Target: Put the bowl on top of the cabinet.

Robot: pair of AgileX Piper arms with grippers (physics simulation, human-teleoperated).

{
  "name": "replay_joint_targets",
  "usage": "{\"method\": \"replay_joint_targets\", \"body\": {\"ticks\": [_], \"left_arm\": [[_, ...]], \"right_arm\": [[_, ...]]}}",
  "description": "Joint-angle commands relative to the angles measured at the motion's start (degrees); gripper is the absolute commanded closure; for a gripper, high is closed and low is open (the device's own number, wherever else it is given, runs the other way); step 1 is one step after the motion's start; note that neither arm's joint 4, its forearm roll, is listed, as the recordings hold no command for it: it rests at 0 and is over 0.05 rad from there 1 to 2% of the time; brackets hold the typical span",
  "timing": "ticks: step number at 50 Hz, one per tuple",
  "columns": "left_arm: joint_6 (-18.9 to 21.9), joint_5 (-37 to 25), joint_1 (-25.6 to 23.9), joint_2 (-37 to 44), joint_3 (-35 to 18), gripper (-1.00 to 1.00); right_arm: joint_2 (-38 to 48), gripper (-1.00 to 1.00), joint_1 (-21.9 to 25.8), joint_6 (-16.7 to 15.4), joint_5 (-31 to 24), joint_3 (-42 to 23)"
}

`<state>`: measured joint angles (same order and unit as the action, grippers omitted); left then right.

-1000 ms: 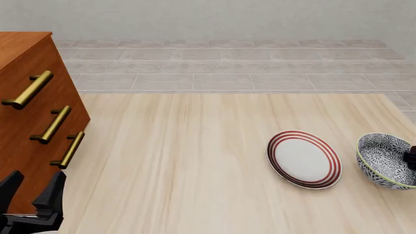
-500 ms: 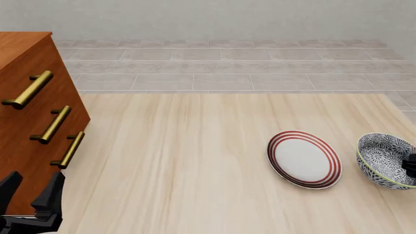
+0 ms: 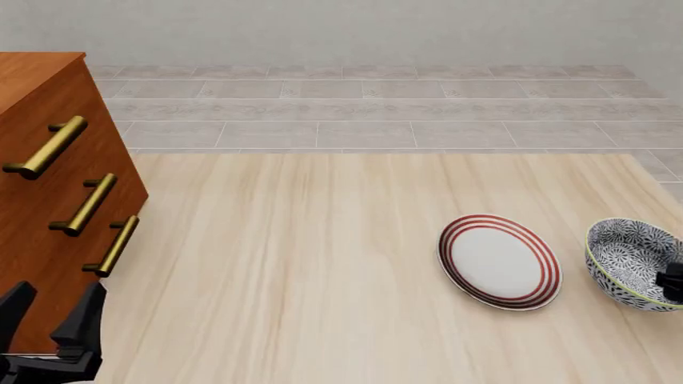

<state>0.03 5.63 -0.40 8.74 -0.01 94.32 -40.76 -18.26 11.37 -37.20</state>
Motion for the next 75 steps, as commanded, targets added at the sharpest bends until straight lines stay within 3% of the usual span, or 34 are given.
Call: {"method": "replay_joint_targets", "body": {"ticks": [1,24,25,49,75], "left_arm": [[0.0,-0.3,0.0,-0.4,0.0,-1.0],[-0.1,0.8,0.1,0.7,0.0,-1.0],[-0.1,0.9,0.2,0.7,0.0,-1.0],[-0.2,1.3,0.3,1.0,0.0,-1.0],[-0.3,1.4,0.1,0.8,0.0,-1.0]], "right_arm": [[1.4,-1.0,-0.4,-0.2,0.9,0.2],[3.6,-1.0,-0.2,-0.3,2.0,0.1],[3.3,1.0,-0.3,-0.4,2.1,0.2],[0.3,1.0,0.6,0.2,-0.3,-0.9],[-8.3,1.0,3.2,2.8,-7.5,-3.5]]}}
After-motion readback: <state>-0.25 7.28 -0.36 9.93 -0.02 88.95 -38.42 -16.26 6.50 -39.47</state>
